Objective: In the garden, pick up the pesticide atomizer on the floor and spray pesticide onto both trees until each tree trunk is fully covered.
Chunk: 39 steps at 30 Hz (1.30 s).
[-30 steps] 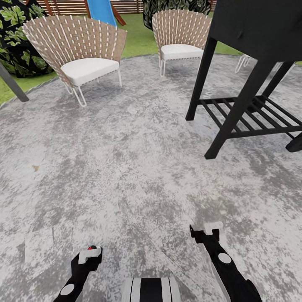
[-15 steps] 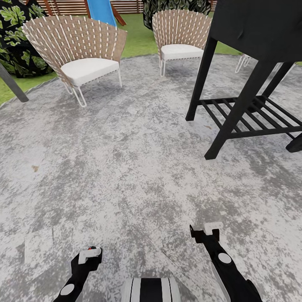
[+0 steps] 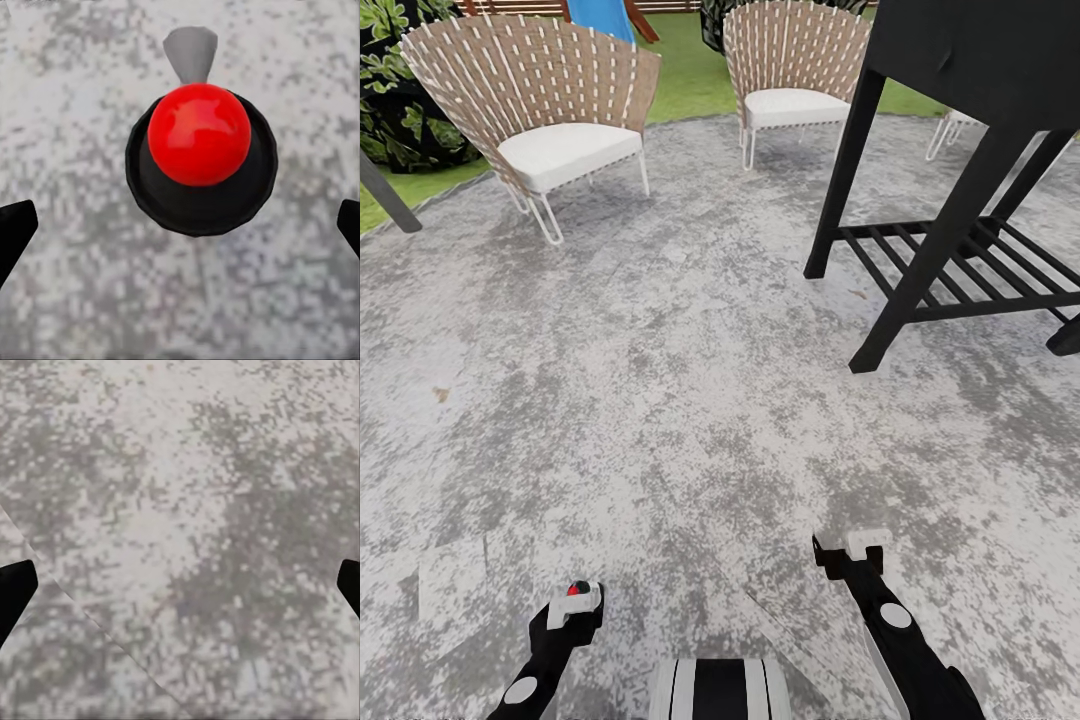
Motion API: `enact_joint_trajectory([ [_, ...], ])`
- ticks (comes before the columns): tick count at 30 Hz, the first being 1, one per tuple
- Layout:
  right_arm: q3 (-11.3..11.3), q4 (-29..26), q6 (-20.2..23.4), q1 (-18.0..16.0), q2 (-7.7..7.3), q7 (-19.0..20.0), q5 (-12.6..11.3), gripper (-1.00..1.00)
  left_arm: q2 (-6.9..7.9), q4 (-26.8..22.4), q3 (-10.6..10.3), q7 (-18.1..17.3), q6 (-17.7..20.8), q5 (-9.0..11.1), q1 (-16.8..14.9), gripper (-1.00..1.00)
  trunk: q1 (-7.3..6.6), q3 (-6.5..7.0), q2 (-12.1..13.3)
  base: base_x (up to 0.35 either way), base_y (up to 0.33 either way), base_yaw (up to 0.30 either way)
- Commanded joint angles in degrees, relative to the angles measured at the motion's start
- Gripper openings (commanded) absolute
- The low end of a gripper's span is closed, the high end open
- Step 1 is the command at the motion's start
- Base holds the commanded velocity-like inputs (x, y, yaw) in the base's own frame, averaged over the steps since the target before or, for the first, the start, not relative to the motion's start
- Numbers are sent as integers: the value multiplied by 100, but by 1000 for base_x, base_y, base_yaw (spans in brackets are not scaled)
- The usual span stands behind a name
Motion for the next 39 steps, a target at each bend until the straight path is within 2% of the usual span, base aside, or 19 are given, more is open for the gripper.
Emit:
enact_joint_trajectory([
  [1,1,0,0,0,0,0,0,100,0,-3,0,0,1,0,0,100,0,0,0,0,0,0],
  [22,0,0,0,0,0,0,0,100,0,-3,0,0,-2,0,0,100,0,0,0,19,0,0],
  [39,1,9,0,0,0,0,0,100,2,-5,0,0,-30,8,0,100,0,72,0,0,0,0],
])
